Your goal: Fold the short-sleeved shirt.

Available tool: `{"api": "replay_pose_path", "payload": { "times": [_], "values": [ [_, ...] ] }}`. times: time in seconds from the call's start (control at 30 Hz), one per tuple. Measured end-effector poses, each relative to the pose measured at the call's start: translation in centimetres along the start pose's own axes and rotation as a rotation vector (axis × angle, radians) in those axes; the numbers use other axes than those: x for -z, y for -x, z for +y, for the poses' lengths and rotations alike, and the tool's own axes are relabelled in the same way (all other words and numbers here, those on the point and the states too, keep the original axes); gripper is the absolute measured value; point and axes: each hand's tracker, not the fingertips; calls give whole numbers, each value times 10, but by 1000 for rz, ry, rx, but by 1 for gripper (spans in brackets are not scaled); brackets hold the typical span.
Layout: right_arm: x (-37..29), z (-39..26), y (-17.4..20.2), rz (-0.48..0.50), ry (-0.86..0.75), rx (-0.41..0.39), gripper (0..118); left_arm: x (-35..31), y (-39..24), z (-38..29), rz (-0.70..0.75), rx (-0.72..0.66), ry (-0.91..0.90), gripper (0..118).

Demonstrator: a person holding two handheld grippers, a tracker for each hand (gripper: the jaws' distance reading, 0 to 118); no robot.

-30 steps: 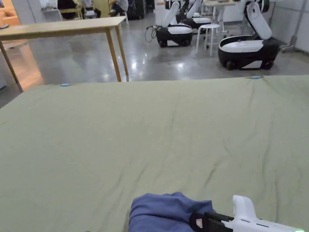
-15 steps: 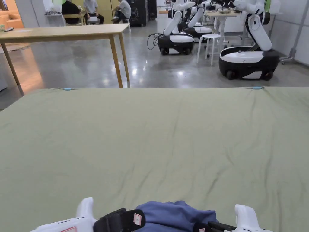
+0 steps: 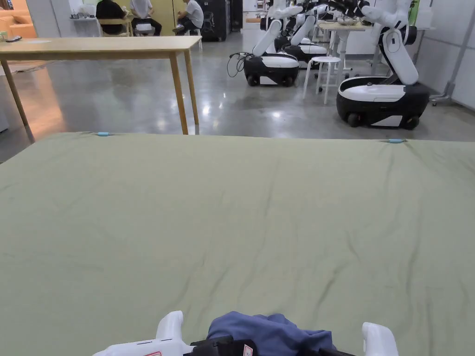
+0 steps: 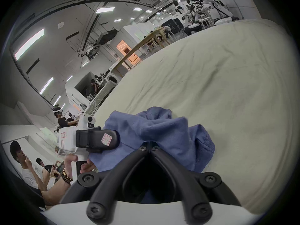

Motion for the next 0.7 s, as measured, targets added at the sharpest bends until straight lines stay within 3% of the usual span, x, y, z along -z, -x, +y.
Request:
{"api": "replay_pose_path", "payload": {
  "times": [0.03, 0.3, 0.4, 0.47, 0.7],
  "values": [
    [1, 0, 0, 0, 0, 3, 0, 0, -1, -1, -2, 7, -1, 43],
    [2, 3, 8, -4, -1, -23, 0, -7, 3, 11, -20, -26, -9, 42],
    [-1, 9, 21, 84, -36, -30, 0, -21, 7, 18, -57, -53, -12, 42],
    [-3, 13, 31, 132, -59, -11, 0, -40, 15, 26, -57, -54, -41, 42],
    [-6, 23, 73, 150, -67, -88, 0, -162, 81, 80, 29, -4, -59, 42]
  ]
}}
